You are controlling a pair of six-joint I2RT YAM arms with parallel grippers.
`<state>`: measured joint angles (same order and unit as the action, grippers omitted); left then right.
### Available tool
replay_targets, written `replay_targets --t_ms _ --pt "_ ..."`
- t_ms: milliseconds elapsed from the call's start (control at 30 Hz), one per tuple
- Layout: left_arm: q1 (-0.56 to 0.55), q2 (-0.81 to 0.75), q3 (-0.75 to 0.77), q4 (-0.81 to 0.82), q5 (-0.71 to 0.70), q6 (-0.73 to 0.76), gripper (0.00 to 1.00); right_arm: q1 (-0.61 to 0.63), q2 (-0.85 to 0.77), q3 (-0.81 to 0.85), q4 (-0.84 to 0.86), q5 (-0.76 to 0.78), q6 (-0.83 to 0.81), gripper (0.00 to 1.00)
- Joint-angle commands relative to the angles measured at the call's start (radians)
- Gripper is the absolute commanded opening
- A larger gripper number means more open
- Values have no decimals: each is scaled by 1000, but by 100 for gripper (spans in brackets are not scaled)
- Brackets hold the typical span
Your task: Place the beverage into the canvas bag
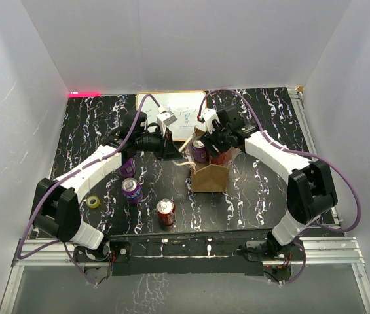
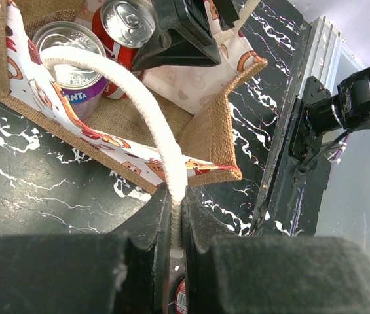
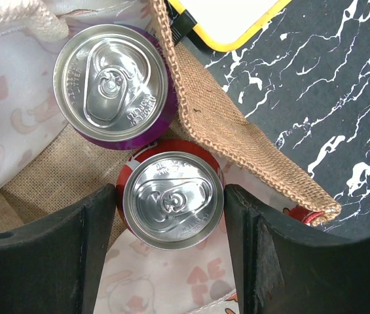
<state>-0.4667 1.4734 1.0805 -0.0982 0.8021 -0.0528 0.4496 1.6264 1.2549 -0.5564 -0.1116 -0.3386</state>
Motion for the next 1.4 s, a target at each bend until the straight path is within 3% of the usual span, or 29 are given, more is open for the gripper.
replay_targets --t_ms 0,367,533,1067,1367 --pt "2 -63 -4 -8 38 9 0 -6 -7 46 32 92 3 56" --pt "2 -66 -5 -11 38 13 0 -6 -15 -25 23 164 29 47" --pt "2 -66 -4 -11 38 12 0 -6 -54 -45 10 93 -12 47" --pt "2 -60 4 -8 41 4 0 -7 -71 8 -29 16 -46 79" --pt "2 -54 6 -6 43 2 0 -6 -69 67 -48 -25 -50 84"
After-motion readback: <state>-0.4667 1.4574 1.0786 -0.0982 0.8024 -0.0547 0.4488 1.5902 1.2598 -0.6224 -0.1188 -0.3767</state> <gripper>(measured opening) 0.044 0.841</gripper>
